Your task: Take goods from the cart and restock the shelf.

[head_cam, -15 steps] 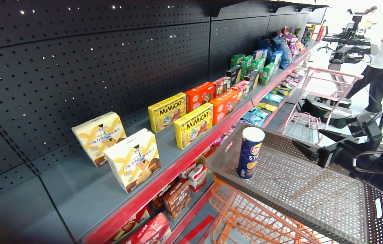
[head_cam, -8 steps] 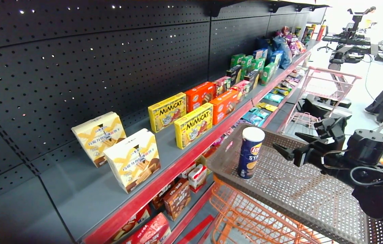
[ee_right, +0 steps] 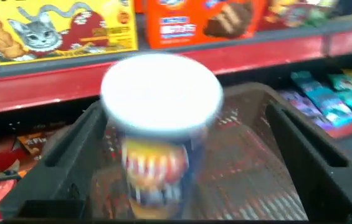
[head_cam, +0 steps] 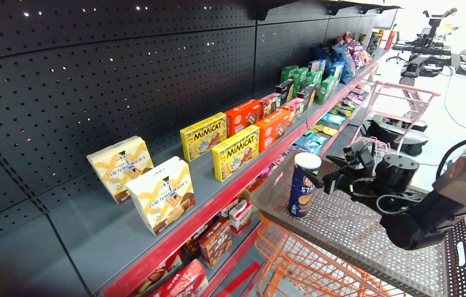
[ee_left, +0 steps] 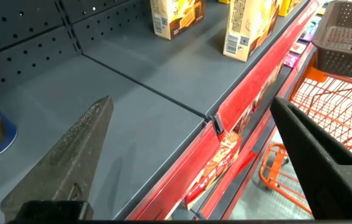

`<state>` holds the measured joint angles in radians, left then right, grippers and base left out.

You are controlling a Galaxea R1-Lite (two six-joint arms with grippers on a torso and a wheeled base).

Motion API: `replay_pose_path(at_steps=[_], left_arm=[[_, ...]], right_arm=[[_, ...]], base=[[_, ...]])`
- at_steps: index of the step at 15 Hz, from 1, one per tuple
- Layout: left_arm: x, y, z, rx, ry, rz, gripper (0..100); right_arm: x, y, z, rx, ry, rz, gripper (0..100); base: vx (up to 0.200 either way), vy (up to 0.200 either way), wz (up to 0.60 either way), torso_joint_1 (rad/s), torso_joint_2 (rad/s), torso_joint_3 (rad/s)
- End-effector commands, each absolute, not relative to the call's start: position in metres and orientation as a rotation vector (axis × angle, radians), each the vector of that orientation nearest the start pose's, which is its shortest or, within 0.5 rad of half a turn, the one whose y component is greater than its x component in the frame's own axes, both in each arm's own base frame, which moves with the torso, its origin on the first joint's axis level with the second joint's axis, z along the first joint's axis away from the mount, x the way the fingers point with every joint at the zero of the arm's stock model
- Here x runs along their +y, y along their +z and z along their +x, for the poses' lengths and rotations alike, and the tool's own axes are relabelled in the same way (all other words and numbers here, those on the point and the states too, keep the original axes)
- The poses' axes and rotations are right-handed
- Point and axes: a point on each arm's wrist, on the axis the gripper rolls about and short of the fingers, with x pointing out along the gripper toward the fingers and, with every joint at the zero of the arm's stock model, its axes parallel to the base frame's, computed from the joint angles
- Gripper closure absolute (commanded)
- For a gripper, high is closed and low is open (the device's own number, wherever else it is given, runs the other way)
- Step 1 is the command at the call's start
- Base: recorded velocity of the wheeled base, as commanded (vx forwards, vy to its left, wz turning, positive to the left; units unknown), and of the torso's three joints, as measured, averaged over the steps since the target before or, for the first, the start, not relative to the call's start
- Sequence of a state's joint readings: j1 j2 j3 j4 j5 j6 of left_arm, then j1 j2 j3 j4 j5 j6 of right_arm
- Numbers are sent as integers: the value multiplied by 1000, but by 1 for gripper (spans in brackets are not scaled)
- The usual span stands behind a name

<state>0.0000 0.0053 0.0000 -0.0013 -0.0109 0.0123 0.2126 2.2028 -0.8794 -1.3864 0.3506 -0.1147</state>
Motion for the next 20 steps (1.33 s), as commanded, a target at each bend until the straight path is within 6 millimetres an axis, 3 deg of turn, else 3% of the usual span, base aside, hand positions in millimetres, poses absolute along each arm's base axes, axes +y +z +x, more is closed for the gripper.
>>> replay_pose_path(at_steps=[1,4,11,17,18,20], left_arm=[[0,76,-22,5,-11,12,0],[0,76,-22,5,-11,12,0],[0,76,-22,5,-11,12,0],[0,76,-22,5,-11,12,0],[0,76,-22,5,-11,12,0],[0,76,-22,5,-11,12,0]], right_arm=[[108,78,395,-77,595,-112,0],[113,74,394,-70,605,-110,0],[114,43,402,-30,607,-111,0],[116,35,414,-42,606,-110,0],[117,34,415,-44,611,-110,100],[118,35,415,-49,612,-112,100]], base=[[0,0,0,0,0,0],[0,0,0,0,0,0],[0,0,0,0,0,0],[0,0,0,0,0,0],[0,0,0,0,0,0],[0,0,0,0,0,0]])
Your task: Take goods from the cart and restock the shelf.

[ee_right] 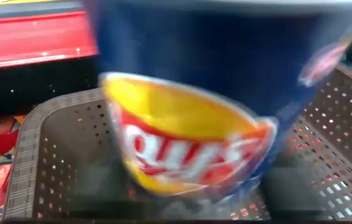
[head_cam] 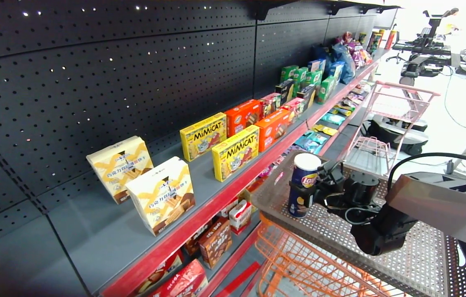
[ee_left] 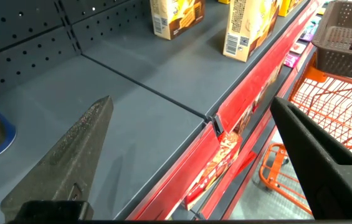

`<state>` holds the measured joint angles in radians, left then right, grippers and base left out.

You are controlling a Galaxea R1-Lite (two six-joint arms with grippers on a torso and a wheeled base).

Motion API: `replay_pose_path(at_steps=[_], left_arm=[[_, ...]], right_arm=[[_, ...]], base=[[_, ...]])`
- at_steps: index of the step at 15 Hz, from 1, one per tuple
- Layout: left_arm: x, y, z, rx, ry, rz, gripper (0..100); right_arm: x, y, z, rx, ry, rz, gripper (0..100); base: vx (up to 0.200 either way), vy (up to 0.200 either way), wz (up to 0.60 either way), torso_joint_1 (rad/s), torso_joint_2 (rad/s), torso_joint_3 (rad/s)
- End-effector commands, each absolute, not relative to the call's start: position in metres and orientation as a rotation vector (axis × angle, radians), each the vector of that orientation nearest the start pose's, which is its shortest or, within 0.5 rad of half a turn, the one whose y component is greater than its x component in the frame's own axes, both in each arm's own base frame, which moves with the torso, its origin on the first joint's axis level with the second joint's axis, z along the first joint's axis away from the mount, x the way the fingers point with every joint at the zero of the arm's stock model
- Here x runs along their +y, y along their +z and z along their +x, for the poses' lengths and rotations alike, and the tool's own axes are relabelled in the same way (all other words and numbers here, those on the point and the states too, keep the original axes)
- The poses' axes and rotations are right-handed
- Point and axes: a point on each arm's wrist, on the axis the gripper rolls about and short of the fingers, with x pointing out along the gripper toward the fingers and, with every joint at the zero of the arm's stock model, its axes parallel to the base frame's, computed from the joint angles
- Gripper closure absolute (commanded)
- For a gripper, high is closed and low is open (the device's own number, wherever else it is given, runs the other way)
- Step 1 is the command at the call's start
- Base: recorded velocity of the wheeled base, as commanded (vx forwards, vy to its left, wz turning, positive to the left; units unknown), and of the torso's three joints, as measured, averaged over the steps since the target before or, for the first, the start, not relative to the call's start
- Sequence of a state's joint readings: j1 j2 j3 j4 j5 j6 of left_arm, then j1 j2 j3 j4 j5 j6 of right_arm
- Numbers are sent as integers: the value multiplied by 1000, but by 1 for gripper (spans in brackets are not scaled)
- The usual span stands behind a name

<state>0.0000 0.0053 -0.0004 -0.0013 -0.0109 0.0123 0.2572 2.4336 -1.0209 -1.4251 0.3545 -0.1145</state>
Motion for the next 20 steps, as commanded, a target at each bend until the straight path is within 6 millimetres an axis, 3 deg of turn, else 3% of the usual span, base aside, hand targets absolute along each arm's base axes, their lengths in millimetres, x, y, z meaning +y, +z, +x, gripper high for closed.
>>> replay_pose_path(at_steps=[1,3,5,7,9,10,11,13,15,17,20], left_arm=[[0,76,-22,5,-11,12,0],[0,76,-22,5,-11,12,0],[0,76,-22,5,-11,12,0],[0,76,-22,5,-11,12,0],[0,76,-22,5,-11,12,0],[0,76,-22,5,-11,12,0],[0,76,-22,5,-11,12,0],[0,76,-22,5,-11,12,0],[0,76,-22,5,-11,12,0],[0,76,-22,5,-11,12,0],[0,76,-22,5,-11,12,0]], right_arm=[[118,36,415,-51,614,-114,100],[116,50,415,-73,603,-110,100],[110,80,410,-67,579,-107,100],[95,125,399,-33,475,-116,100],[77,184,368,-30,358,-106,100],[71,200,354,-27,321,-102,100],[54,229,318,-30,252,-80,100],[24,247,252,-29,159,-53,100],[3,234,171,-32,74,-47,100],[-4,218,97,-66,9,-49,100],[0,197,14,-48,-59,-20,100]], base=[[0,0,0,0,0,0],[0,0,0,0,0,0],[0,0,0,0,0,0],[0,0,0,0,0,0],[0,0,0,0,0,0],[0,0,0,0,0,0],[0,0,0,0,0,0],[0,0,0,0,0,0],[0,0,0,0,0,0],[0,0,0,0,0,0],[0,0,0,0,0,0]])
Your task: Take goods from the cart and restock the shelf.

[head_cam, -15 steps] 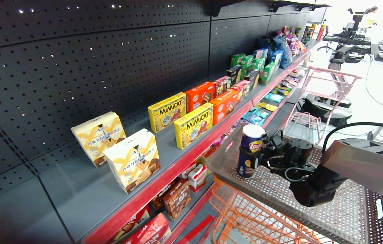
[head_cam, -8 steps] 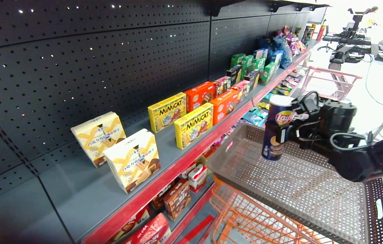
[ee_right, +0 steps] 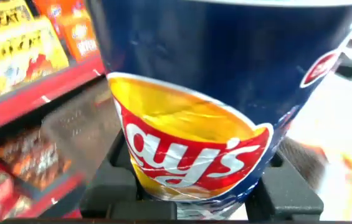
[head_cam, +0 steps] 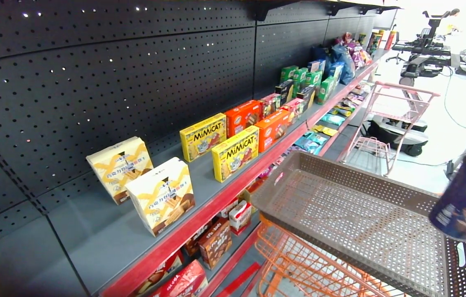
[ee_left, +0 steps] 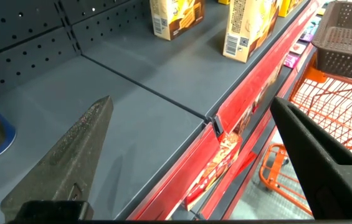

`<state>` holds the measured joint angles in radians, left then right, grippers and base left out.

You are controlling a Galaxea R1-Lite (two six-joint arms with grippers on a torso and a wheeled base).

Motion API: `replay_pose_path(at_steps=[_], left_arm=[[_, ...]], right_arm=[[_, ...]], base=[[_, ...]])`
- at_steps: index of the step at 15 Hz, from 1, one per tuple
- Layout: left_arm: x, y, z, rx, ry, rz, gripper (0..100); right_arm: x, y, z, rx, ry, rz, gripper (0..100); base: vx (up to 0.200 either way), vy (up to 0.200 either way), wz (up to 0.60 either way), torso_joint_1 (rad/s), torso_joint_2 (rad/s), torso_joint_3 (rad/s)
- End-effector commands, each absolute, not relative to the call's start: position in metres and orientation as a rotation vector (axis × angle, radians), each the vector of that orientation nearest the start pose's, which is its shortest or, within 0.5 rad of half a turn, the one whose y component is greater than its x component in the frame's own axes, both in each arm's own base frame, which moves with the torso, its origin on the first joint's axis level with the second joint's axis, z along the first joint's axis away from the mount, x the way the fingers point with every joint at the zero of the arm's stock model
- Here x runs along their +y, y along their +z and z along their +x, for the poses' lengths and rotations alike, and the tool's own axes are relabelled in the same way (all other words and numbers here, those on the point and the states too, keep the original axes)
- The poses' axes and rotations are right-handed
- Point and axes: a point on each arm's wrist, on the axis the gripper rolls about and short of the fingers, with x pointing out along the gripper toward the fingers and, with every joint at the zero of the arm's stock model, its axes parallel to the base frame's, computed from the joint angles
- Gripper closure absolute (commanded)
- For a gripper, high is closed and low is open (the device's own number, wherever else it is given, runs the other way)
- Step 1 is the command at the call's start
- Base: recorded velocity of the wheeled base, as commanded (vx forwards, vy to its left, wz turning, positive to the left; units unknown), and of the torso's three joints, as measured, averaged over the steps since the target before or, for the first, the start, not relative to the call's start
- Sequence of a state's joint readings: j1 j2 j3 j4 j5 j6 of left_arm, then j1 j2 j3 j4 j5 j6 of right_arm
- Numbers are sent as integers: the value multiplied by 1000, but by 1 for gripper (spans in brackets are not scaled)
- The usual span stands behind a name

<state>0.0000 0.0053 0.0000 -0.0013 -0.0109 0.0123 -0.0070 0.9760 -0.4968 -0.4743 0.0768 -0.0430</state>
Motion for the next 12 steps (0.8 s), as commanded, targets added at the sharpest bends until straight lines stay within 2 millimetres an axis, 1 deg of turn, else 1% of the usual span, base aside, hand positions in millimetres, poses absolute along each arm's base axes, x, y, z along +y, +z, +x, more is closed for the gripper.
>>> replay_pose_path(at_steps=[1,2,3,4,6,8,11,12], left_arm=[[0,76,-22,5,-11,12,0],[0,76,-22,5,-11,12,0],[0,76,-22,5,-11,12,0],[0,76,-22,5,-11,12,0],[0,76,-22,5,-11,12,0],[0,76,-22,5,-11,12,0],[0,76,-22,5,-11,12,0],[0,76,-22,5,-11,12,0]], right_arm=[[2,194,-2,-33,-91,-13,100],[4,190,-14,-29,-100,-10,100],[4,189,-16,-29,-100,-9,100],[5,183,-27,-51,-170,-11,100],[1,181,-29,-49,-324,-12,100],[-1,182,-30,-50,-364,-11,100],[-4,181,-32,-57,-358,-29,100],[-4,180,-33,-62,-359,-32,100]], base=[[0,0,0,0,0,0],[0,0,0,0,0,0],[0,0,0,0,0,0],[0,0,0,0,0,0],[0,0,0,0,0,0],[0,0,0,0,0,0],[0,0,0,0,0,0],[0,0,600,2,2,7]])
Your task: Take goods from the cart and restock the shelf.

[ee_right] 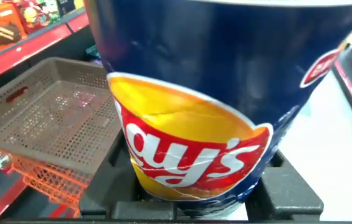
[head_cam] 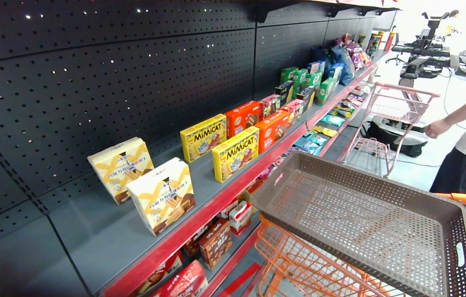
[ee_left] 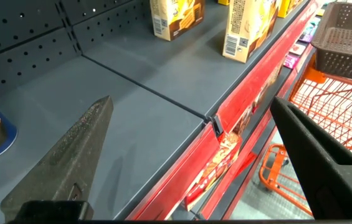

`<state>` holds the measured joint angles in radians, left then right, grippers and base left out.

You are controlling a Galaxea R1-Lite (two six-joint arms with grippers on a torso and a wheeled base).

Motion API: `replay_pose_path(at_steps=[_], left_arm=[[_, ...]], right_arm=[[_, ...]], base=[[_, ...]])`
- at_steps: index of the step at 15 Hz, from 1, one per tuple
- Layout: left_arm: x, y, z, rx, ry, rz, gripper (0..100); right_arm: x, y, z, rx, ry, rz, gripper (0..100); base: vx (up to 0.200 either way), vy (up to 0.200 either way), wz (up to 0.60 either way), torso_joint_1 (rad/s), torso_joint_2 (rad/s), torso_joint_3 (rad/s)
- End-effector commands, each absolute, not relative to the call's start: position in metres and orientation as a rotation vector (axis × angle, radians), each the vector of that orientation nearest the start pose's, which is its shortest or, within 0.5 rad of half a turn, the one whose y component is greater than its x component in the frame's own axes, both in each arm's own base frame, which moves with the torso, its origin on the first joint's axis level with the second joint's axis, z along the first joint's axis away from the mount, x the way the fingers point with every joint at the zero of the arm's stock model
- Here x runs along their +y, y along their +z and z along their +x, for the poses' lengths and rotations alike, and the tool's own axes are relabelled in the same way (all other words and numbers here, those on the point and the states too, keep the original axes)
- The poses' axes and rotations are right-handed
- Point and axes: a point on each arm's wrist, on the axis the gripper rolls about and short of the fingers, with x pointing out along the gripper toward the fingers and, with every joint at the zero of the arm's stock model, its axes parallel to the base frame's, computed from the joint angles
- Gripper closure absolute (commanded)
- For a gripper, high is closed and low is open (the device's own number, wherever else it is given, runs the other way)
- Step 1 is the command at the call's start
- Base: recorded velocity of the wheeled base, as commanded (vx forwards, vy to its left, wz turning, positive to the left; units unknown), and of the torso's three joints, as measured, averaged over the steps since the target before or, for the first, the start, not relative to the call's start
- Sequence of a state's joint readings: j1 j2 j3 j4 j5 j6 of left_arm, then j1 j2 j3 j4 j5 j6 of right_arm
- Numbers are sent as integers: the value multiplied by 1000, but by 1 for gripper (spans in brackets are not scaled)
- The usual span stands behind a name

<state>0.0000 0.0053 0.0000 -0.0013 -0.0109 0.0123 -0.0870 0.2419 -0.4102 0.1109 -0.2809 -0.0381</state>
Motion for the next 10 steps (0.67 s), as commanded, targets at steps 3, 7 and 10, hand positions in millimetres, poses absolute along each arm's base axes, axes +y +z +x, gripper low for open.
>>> replay_pose_path(at_steps=[3,7,10], left_arm=[[0,76,-22,5,-11,12,0],[0,76,-22,5,-11,12,0],[0,76,-22,5,-11,12,0]], right_arm=[[-4,177,-34,-60,-348,-45,100],[-5,171,-32,-44,-330,-50,100],[-5,169,-32,-41,-320,-50,100]], base=[[0,0,600,-2,-1,2],[0,0,600,8,7,0],[0,0,600,4,1,1]])
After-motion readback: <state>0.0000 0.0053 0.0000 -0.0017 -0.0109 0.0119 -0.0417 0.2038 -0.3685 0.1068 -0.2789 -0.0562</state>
